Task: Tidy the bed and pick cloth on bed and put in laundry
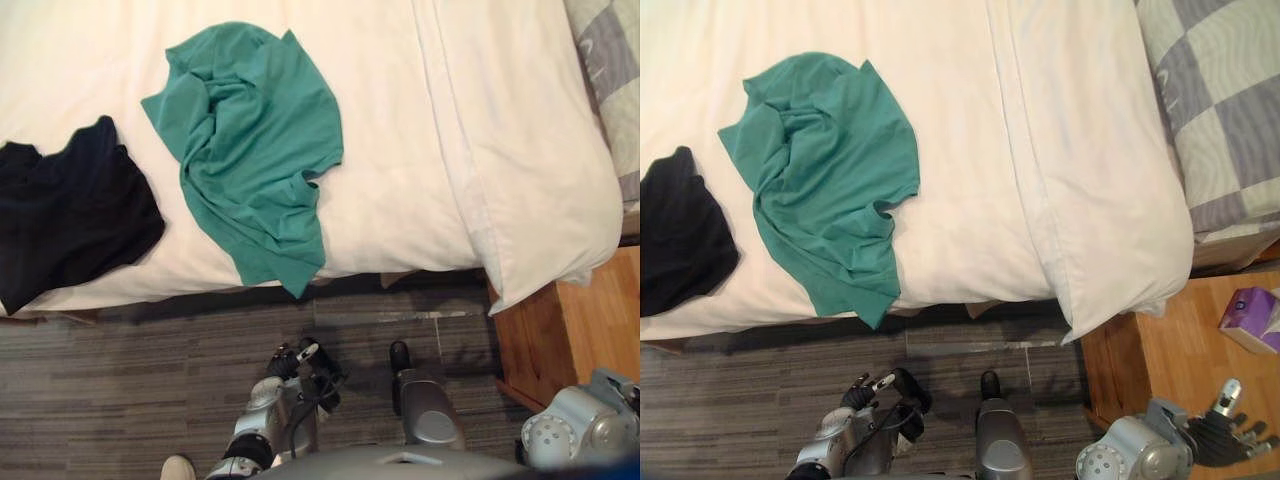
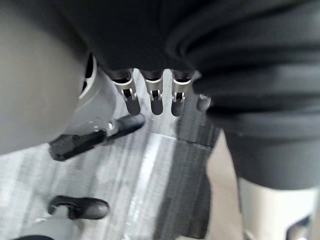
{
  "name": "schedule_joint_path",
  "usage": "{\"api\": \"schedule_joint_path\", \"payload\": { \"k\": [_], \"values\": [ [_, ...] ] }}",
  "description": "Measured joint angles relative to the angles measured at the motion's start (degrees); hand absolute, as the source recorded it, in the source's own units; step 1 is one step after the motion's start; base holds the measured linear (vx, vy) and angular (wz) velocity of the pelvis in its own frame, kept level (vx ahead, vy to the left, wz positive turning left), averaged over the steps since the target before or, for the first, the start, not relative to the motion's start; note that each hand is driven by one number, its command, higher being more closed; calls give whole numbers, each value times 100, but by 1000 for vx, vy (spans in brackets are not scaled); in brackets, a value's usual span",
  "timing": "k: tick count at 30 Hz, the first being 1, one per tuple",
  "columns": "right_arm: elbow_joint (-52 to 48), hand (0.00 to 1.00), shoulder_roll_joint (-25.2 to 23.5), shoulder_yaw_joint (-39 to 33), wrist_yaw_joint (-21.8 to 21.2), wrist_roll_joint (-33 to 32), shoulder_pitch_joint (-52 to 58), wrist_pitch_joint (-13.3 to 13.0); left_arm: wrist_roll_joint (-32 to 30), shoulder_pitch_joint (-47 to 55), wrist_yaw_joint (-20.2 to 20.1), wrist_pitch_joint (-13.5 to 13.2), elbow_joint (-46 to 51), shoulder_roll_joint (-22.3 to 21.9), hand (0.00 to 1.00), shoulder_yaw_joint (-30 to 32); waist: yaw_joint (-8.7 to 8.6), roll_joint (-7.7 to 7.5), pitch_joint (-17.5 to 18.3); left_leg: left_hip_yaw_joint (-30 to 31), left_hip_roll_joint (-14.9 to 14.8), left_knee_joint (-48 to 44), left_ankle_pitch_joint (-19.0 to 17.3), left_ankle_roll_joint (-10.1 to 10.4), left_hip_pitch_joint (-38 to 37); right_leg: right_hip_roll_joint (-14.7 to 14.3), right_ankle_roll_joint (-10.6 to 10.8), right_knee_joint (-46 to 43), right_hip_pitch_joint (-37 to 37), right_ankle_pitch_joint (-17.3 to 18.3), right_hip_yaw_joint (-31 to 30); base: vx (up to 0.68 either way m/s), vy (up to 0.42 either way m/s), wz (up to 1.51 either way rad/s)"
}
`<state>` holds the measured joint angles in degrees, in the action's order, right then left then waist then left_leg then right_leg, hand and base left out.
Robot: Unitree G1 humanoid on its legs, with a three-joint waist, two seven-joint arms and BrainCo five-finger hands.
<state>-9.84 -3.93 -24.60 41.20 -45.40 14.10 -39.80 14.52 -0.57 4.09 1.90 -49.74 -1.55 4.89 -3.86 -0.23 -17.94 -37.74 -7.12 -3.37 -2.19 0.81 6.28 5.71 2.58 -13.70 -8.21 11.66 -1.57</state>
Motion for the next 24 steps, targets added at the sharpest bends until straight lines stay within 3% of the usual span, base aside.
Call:
{"api": "schedule_joint_path", "payload": {
  "k": [4,6,8,10,13,15,17,24],
  "values": [
    [-1218,100,76,640,-663,1082,-317,86,-225,27,11,51,76,42,0,-61,94,-105,158,196,-33,-208,-100,-25,101,49,23,-19,79,12,198,24,7,21],
    [-1385,100,206,640,-904,1313,-659,198,-273,23,27,142,125,90,0,-170,141,-149,179,261,-41,-294,-127,-52,216,63,30,-32,38,8,259,12,21,26],
    [-1397,100,482,546,-1456,1179,-1058,383,-277,-18,103,178,142,156,0,-257,194,-179,197,341,-65,-437,-183,-85,399,71,39,-47,-64,2,290,2,31,19],
    [-1394,100,733,426,-2332,475,-1615,554,-277,-61,128,221,145,211,0,-257,207,-178,196,393,-95,-626,-229,-120,677,89,46,-81,-250,-2,351,0,32,15],
    [-1343,100,753,266,-3205,-455,-2147,680,-271,-181,213,243,138,308,0,-257,318,-142,162,416,-166,-831,-258,-166,1008,80,46,-228,-555,-2,375,-6,17,6],
    [-1284,100,789,175,-3395,-809,-2417,691,-265,-280,300,248,126,309,0,-256,334,-72,82,465,-218,-964,-279,-200,1205,64,45,-432,-776,-2,397,-33,5,11],
    [-1082,100,940,8,-3643,-1343,-2955,690,-172,-521,449,238,135,301,0,-253,350,65,-141,510,-295,-1170,-275,-253,1761,45,41,-860,-1452,-1,381,-78,23,6],
    [-392,100,940,-79,-4126,-2289,-3615,697,73,-1196,767,17,166,204,0,86,355,262,-837,364,-303,-1290,-146,-439,2791,37,38,-762,-2458,-9,90,-72,26,-8]
  ]
}}
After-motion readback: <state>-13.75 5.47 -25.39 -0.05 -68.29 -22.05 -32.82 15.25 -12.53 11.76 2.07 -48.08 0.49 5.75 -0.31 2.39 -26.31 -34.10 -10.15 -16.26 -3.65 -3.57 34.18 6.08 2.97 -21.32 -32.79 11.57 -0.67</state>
